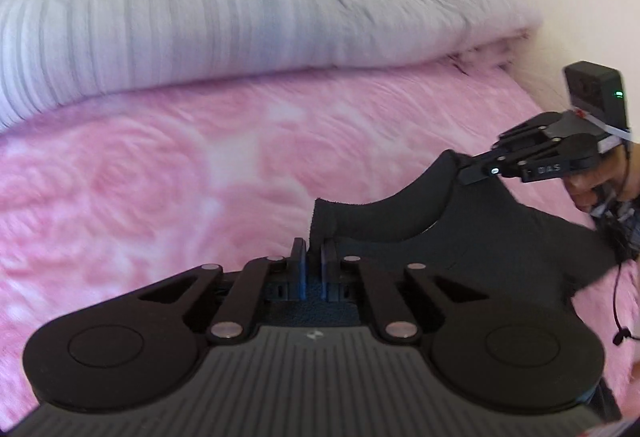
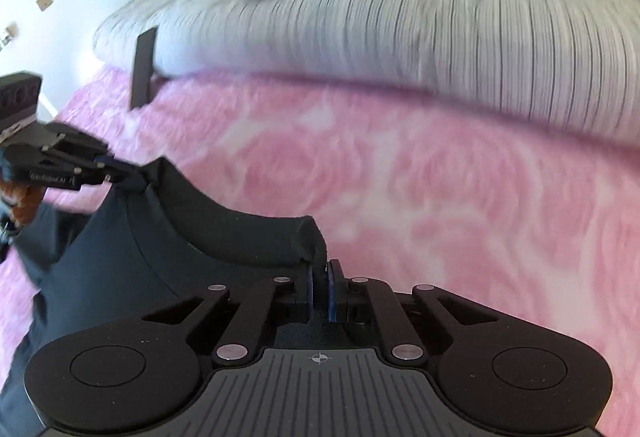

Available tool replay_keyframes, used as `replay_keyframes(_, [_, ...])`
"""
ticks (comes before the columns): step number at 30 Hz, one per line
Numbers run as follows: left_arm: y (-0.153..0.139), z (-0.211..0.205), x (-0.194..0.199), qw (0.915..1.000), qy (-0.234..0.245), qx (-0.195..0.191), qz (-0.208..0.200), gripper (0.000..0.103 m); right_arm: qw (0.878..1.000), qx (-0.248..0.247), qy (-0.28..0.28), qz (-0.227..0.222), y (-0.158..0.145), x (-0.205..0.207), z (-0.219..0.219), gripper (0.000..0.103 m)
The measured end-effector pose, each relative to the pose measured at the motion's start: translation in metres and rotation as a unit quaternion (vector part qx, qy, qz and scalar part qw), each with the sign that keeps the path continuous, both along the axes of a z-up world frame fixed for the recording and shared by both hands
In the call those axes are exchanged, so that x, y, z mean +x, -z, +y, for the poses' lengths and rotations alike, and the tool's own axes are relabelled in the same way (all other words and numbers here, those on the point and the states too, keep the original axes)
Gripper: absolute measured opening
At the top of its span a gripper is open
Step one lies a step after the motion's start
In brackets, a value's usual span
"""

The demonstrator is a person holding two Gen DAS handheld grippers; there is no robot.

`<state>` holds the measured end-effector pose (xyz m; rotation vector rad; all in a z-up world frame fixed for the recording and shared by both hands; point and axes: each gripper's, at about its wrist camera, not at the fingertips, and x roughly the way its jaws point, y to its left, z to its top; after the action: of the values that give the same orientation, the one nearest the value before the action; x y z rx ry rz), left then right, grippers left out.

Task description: Fold clothes

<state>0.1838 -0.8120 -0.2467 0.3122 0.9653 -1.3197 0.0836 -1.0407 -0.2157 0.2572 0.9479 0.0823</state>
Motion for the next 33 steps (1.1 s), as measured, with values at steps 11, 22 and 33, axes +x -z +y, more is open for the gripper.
replay_keyframes(11, [0.026,-0.023,0.044,0.9945,-0.101,0.013,-0.024,0.009,0.993,-0.119,0.005,-0.007,0.033,0.054,0.017,0.021])
replay_keyframes(22, [-0.015,0.159,0.050,0.9816,-0.174,0.059,-0.054,0.022,0.988,-0.093,0.118,-0.031,-0.002,-0.057,0.046,0.063])
replay_keyframes(33, [-0.045,0.347,0.070,0.9469,-0.179,0.218,-0.155,0.026,0.984,-0.042,-0.169,-0.049,-0.015,0.007,0.240,0.062])
